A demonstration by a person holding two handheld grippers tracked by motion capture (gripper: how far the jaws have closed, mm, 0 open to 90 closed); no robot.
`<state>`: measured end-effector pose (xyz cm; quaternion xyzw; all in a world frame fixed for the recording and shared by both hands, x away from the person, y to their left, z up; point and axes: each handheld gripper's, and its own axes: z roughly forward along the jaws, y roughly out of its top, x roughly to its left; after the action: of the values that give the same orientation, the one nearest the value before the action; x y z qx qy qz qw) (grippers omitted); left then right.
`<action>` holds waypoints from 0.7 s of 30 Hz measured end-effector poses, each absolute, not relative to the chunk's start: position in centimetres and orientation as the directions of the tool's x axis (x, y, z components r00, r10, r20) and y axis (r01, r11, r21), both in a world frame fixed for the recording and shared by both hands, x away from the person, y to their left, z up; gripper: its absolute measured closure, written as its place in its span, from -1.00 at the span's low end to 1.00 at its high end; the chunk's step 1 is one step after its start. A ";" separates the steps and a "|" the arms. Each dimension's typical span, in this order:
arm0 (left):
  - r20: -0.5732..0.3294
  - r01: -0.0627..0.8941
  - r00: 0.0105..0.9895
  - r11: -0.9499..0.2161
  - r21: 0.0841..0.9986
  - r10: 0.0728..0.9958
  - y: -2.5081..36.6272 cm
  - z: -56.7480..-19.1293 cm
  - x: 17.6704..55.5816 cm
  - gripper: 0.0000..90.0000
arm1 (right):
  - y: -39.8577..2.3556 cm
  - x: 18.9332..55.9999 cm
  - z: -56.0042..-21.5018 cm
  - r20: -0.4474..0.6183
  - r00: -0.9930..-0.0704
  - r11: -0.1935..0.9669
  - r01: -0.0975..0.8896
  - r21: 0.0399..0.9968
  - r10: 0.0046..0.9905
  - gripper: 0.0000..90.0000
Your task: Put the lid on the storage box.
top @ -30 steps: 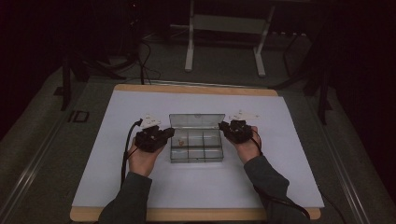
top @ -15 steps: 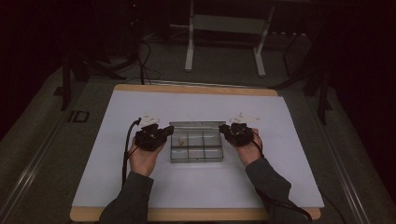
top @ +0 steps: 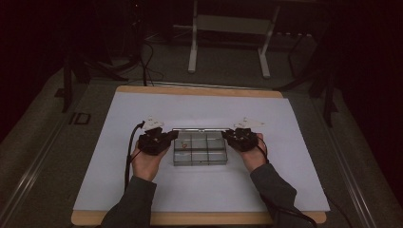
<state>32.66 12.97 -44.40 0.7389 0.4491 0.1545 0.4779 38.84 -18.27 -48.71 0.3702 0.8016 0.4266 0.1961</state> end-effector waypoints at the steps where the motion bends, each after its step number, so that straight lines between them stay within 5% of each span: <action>1: -0.199 0.514 0.550 -0.141 0.846 0.811 13.0 -44.4 32.6 1.00 | -18.3 38.8 -48.8 0.007 -0.650 0.360 0.429 0.829 0.760 0.54; 12: -0.194 0.518 0.553 -0.152 0.842 0.811 12.9 -44.5 32.3 1.00 | -18.4 37.7 -49.4 0.044 -0.681 0.356 0.436 0.827 0.731 0.16; 21: -0.197 0.516 0.556 -0.150 0.843 0.808 13.0 -44.4 32.0 1.00 | -18.8 37.4 -49.6 0.055 -0.682 0.365 0.455 0.812 0.729 0.09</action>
<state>31.99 12.99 -44.43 0.7427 0.4456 0.1530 0.4759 37.40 -18.80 -49.65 0.3652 0.8105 0.4294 0.1596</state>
